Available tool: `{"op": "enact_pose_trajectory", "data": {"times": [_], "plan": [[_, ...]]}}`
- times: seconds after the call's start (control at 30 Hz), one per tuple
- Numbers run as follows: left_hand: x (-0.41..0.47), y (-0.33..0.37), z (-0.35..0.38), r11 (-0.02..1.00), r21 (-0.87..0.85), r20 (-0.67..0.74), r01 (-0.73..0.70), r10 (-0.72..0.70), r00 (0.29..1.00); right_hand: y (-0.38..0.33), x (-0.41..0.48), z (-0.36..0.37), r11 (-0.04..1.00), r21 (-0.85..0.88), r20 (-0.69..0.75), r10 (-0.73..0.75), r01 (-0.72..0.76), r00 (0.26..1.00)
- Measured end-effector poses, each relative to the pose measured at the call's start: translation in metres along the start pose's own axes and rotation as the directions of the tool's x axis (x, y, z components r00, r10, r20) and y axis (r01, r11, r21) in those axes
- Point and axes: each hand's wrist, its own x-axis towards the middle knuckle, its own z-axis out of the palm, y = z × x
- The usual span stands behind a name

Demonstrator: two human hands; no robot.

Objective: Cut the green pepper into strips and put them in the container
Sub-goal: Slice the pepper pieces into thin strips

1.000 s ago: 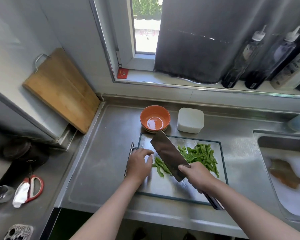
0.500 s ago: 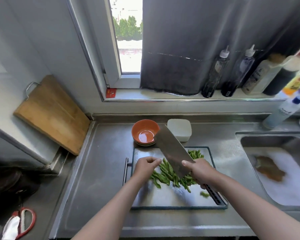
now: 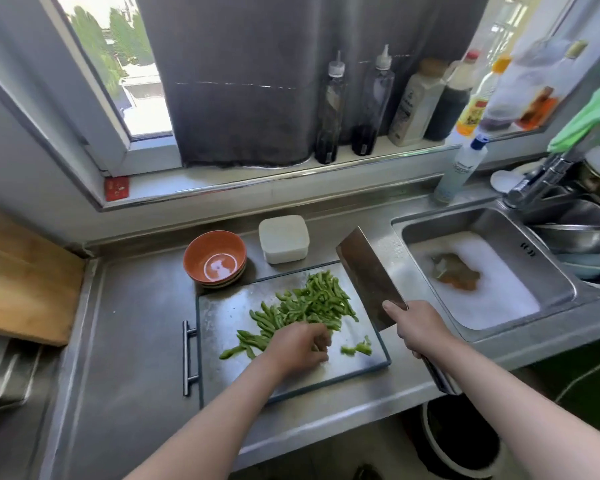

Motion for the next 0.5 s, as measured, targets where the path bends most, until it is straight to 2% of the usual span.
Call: {"op": "enact_pose_trajectory", "data": {"times": [0.13, 0.23, 0.3, 0.33, 0.43, 0.5], "plan": [[0.002, 0.007, 0.001, 0.984, -0.16, -0.044, 0.076, -0.084, 0.996, 0.009, 0.007, -0.007, 1.0, 0.006, 0.045, -0.017, 0.016, 0.999], [0.006, 0.01, 0.006, 0.978, -0.196, -0.319, 0.071, -0.132, 0.938, 0.012, 0.01, -0.011, 0.998, -0.031, 0.075, -0.048, 0.05, 0.996], [0.009, 0.008, 0.01, 0.994, -0.11, -0.508, 0.027, -0.079, 0.858, 0.014, 0.014, -0.013, 0.997, -0.042, 0.1, -0.054, 0.058, 0.994], [0.009, 0.008, 0.011, 0.998, -0.059, -0.549, 0.005, -0.037, 0.835, 0.015, 0.015, -0.013, 0.998, -0.038, 0.113, -0.053, 0.057, 0.992], [0.011, 0.012, 0.023, 0.982, 0.101, -0.531, -0.159, 0.188, 0.826, 0.021, 0.017, -0.013, 0.998, -0.02, 0.119, -0.057, 0.06, 0.991], [0.011, 0.02, 0.038, 0.969, 0.082, -0.474, -0.235, 0.245, 0.846, 0.028, 0.016, -0.012, 0.999, -0.01, 0.108, -0.043, 0.044, 0.993]]}}
